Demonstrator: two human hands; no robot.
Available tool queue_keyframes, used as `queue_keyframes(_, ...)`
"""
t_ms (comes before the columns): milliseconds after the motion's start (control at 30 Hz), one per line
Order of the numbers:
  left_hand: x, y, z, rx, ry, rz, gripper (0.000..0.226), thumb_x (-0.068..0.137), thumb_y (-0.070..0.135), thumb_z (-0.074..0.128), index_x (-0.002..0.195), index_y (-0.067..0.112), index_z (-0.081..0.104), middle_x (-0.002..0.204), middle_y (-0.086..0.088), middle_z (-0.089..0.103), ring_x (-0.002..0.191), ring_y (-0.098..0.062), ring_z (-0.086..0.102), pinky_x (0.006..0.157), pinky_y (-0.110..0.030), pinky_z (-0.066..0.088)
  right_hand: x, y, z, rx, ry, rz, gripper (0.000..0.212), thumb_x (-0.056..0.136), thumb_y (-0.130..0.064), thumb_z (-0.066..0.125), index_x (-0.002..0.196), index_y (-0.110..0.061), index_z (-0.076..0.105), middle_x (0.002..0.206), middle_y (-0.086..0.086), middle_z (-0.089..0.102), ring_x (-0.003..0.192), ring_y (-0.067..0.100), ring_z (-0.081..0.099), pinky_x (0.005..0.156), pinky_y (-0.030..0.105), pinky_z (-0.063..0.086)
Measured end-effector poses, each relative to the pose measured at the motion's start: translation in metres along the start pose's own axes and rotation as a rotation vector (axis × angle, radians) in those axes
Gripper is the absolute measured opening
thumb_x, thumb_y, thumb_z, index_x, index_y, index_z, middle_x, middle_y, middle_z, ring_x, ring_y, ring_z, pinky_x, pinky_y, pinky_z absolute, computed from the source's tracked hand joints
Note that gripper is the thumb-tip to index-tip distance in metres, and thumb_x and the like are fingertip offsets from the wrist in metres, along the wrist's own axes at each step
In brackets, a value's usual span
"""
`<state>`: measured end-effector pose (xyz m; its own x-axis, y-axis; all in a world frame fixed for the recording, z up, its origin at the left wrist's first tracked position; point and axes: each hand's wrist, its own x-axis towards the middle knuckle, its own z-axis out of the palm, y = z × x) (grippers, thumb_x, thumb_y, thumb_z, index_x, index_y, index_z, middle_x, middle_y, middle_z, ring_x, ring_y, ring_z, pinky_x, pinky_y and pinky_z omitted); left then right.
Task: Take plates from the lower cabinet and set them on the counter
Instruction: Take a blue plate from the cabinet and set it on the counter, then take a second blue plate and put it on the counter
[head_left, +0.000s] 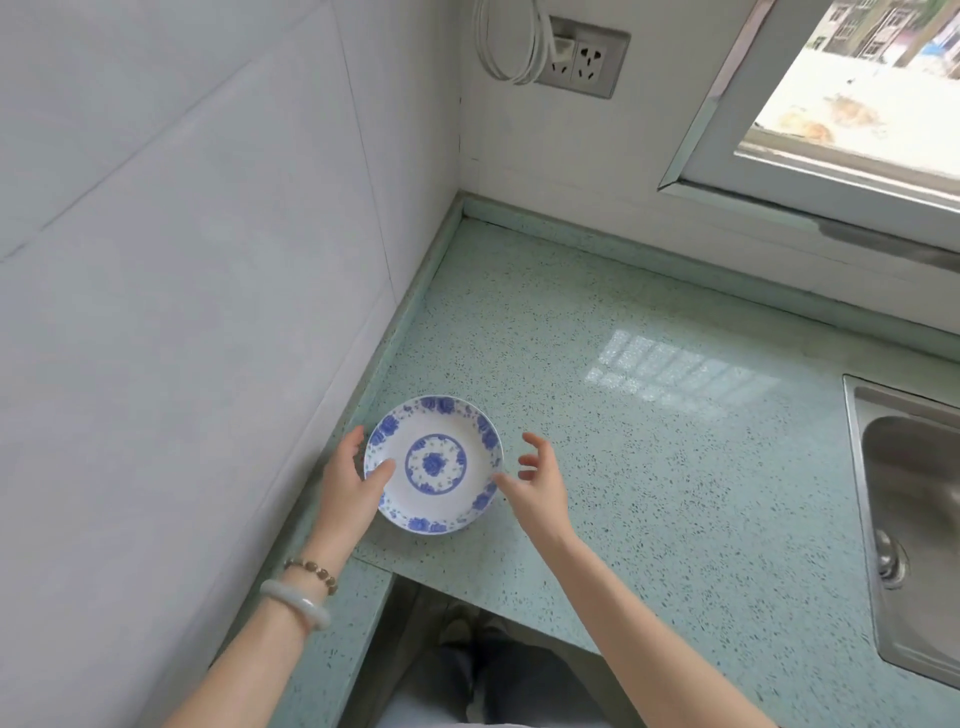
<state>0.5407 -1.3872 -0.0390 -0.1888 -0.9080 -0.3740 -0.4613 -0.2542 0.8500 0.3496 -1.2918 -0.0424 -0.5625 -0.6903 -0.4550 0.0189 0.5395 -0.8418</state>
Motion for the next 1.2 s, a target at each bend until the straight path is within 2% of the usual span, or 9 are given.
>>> queue_keyframes(133,-0.016,0.045,-0.011,-0.067,-0.075,0.232,0.067,0.09,0.024,0.066,0.146,0.034,0.031,0.153,0.013,0.033,0.134,-0.01,0.037,0.103,-0.027,0.031,-0.025,-0.04,-0.029,0.085,-0.016,-0.247,0.069,0.081,-0.022,0.072,0.137,-0.042,0.036,0.134,-0.01,0.047,0.122,0.006,0.046,0.094,0.024,0.036)
queue_keyframes(233,-0.026,0.096,-0.018,-0.157,-0.144,0.425,0.07,0.083,0.035,0.07,0.137,0.055,0.031,0.147,0.028,0.035,0.134,0.005,0.035,0.106,-0.022,0.029,-0.045,-0.079,-0.058,0.116,-0.005,-0.4,0.077,0.078,-0.024,0.076,0.131,-0.057,0.032,0.141,-0.022,0.04,0.13,-0.002,0.038,0.106,0.026,0.029)
queue_keyframes(267,-0.029,0.115,-0.018,-0.185,-0.17,0.496,0.071,0.08,0.036,0.07,0.136,0.057,0.031,0.146,0.03,0.035,0.135,0.007,0.034,0.107,-0.022,0.029,-0.052,-0.092,-0.069,0.136,0.017,-0.443,0.08,0.077,-0.022,0.077,0.131,-0.059,0.031,0.142,-0.023,0.039,0.131,-0.004,0.037,0.109,0.027,0.027)
queue_keyframes(433,-0.042,0.181,0.006,-0.242,-0.342,0.755,0.084,0.075,0.037,0.071,0.146,0.04,0.026,0.149,0.019,0.035,0.139,-0.001,0.033,0.111,-0.029,0.03,-0.084,-0.126,-0.116,0.208,0.174,-0.58,0.088,0.074,-0.011,0.078,0.136,-0.049,0.029,0.144,-0.017,0.038,0.135,-0.001,0.034,0.114,0.032,0.028)
queue_keyframes(633,-0.073,0.203,0.075,-0.197,-0.603,0.859,0.09,0.073,0.038,0.075,0.147,0.038,0.023,0.151,0.017,0.033,0.139,-0.003,0.033,0.115,-0.035,0.029,-0.14,-0.09,-0.169,0.253,0.442,-0.533,0.09,0.076,-0.008,0.076,0.139,-0.048,0.026,0.145,-0.015,0.036,0.135,-0.002,0.033,0.114,0.03,0.029)
queue_keyframes(800,-0.127,0.206,0.14,-0.138,-0.863,0.912,0.096,0.073,0.026,0.078,0.15,0.03,0.021,0.152,0.011,0.033,0.137,-0.002,0.034,0.116,-0.037,0.032,-0.208,-0.035,-0.214,0.298,0.703,-0.46,0.09,0.078,-0.007,0.075,0.138,-0.052,0.027,0.145,-0.02,0.035,0.136,-0.003,0.031,0.117,0.034,0.025)
queue_keyframes(933,-0.191,0.205,0.189,-0.139,-1.06,0.968,0.095,0.072,0.024,0.079,0.148,0.031,0.023,0.151,0.01,0.034,0.137,-0.004,0.036,0.115,-0.039,0.033,-0.278,0.01,-0.243,0.351,0.922,-0.418,0.089,0.079,-0.005,0.073,0.139,-0.049,0.026,0.149,-0.014,0.033,0.136,-0.005,0.03,0.118,0.037,0.022)
queue_keyframes(1067,-0.267,0.191,0.232,-0.139,-1.239,1.032,0.092,0.073,0.024,0.077,0.148,0.034,0.025,0.152,0.011,0.034,0.137,-0.004,0.036,0.11,-0.031,0.035,-0.356,0.059,-0.262,0.406,1.121,-0.401,0.088,0.078,-0.002,0.072,0.135,-0.052,0.028,0.149,-0.012,0.033,0.137,-0.004,0.028,0.119,0.036,0.021)
queue_keyframes(1200,-0.352,0.162,0.26,-0.177,-1.395,1.017,0.086,0.072,0.024,0.077,0.141,0.044,0.029,0.151,0.011,0.035,0.137,-0.004,0.037,0.111,-0.036,0.035,-0.433,0.111,-0.274,0.435,1.308,-0.361,0.087,0.075,-0.002,0.073,0.139,-0.043,0.03,0.148,-0.004,0.037,0.137,0.002,0.033,0.117,0.037,0.025)
